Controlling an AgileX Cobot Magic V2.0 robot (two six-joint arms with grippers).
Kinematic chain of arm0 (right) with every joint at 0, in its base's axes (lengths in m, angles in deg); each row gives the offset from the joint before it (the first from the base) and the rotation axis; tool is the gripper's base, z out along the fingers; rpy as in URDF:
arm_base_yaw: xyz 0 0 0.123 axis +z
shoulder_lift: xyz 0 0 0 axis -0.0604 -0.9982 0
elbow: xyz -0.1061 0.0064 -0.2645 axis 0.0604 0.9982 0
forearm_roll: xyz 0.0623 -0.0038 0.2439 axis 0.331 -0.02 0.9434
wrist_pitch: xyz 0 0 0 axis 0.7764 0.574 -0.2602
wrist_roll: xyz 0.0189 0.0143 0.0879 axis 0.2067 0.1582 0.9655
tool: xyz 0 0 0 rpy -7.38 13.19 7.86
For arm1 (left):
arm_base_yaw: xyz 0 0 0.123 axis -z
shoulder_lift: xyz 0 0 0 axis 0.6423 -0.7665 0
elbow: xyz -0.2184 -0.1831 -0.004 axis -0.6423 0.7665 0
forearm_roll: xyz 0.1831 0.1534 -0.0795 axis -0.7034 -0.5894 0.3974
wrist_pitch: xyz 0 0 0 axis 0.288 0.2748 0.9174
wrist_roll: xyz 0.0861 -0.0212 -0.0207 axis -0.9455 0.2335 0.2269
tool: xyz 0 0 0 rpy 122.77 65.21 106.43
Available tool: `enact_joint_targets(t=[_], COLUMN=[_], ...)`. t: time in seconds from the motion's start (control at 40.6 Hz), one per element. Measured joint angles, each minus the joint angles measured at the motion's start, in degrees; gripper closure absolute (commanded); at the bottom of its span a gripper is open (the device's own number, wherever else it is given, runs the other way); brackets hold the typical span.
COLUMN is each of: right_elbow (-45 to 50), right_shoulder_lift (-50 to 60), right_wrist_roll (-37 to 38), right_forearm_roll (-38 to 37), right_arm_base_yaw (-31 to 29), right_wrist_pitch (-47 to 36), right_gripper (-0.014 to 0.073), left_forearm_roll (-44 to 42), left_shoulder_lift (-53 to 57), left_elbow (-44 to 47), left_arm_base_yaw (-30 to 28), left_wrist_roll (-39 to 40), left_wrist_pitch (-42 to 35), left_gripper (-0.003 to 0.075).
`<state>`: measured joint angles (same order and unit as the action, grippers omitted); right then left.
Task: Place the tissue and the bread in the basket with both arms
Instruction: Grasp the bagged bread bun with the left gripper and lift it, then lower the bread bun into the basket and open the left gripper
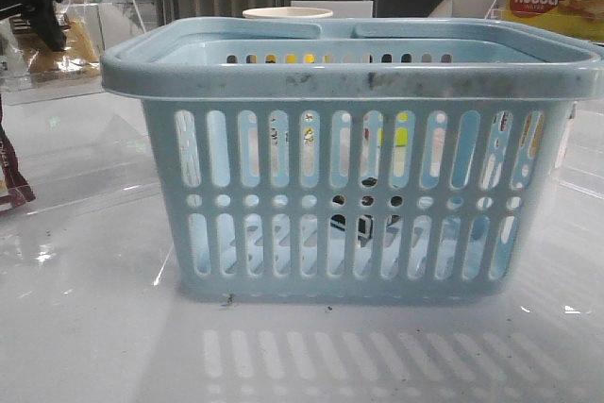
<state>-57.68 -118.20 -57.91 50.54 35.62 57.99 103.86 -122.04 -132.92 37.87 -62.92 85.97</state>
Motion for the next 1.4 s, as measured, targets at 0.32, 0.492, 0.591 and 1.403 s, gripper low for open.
enact_joint_targets(t=[0.32, 0.492, 0.591, 1.403], right_elbow=[0.0, 0.0, 0.0, 0.0], right_shoulder_lift=[0.0, 0.0, 0.0, 0.0], right_wrist_roll=[0.0, 0.0, 0.0, 0.0], right_forearm_roll=[-0.1, -0.1, -0.1, -0.1], right_arm_base_yaw=[0.0, 0.0, 0.0, 0.0], right_wrist_pitch=[0.0, 0.0, 0.0, 0.0], right_gripper=[0.0044, 0.0044, 0.0044, 0.0044], left_forearm_roll=[0.6, 0.6, 0.5, 1.5], left_shoulder_lift=[0.0, 1.6, 4.0, 25.2], left_elbow=[-0.1, -0.1, -0.1, 0.9], left_arm_base_yaw=[0.0, 0.0, 0.0, 20.3], left_wrist_roll=[0.0, 0.0, 0.0, -1.2], left_wrist_pitch=[1.1, 4.3, 6.2, 11.7], left_gripper=[0.0626, 0.0628, 0.0628, 0.0628])
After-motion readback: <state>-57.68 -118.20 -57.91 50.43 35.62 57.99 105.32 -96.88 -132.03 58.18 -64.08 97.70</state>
